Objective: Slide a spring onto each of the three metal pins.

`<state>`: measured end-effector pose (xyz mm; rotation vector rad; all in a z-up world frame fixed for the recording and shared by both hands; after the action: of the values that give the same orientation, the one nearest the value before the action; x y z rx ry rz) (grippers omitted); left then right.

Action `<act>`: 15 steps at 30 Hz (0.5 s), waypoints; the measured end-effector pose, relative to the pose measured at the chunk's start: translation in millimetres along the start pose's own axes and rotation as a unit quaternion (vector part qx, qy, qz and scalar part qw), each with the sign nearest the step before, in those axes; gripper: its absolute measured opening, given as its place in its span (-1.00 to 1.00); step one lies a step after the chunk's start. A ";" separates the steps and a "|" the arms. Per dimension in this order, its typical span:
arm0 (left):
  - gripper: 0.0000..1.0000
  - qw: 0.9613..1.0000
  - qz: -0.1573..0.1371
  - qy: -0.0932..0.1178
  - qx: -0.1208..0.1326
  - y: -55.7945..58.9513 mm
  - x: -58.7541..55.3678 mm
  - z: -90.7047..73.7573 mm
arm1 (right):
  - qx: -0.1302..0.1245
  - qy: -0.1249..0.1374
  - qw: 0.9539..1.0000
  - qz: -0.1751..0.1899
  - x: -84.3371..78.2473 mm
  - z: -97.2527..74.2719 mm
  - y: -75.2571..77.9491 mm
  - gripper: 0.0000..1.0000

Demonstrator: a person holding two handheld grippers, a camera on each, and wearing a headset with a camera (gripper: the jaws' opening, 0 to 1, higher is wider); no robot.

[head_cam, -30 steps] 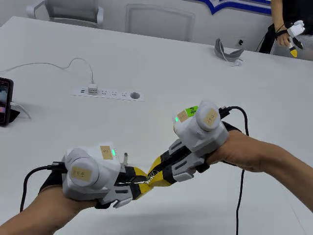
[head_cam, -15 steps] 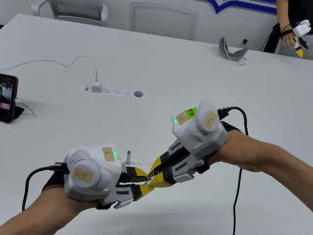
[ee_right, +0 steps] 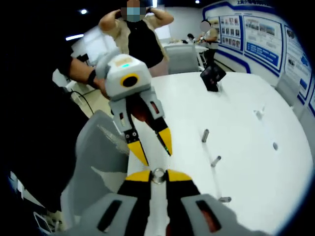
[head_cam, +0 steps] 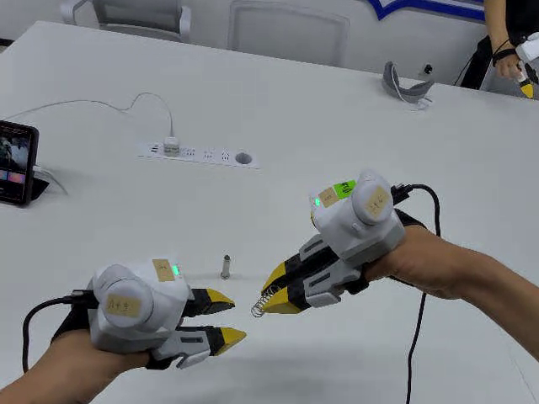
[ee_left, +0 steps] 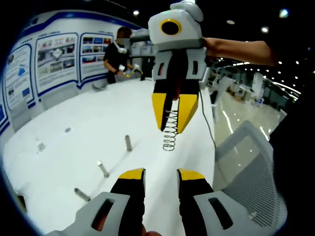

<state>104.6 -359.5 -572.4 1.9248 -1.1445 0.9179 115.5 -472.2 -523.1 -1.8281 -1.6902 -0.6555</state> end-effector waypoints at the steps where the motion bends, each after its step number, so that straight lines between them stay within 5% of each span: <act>1: -0.47 1.000 -0.003 -0.001 0.004 -1.7 -2.1 -2.2 | 0.000 0.001 1.000 0.003 -1.1 0.4 -0.2 -0.75; 15: -0.24 0.997 -0.047 -0.011 0.058 -22.2 -26.8 -28.5 | 0.001 -0.024 1.000 0.005 -20.4 5.4 2.6 -0.75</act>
<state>109.0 -316.6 -585.3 2.0686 -1.0223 0.9318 116.2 -483.4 -541.1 -1.8636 -1.7111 -0.6110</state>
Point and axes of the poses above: the centre of the closed fingertips' face, and the gripper's own axes: z roughly forward along the fingers, y roughly to its right, x roughly out of its top, the point moved 6 cm from there along -z, roughly backward along the fingers, and after that the axes turned 8 degrees about -z, right-handed, at the moved point
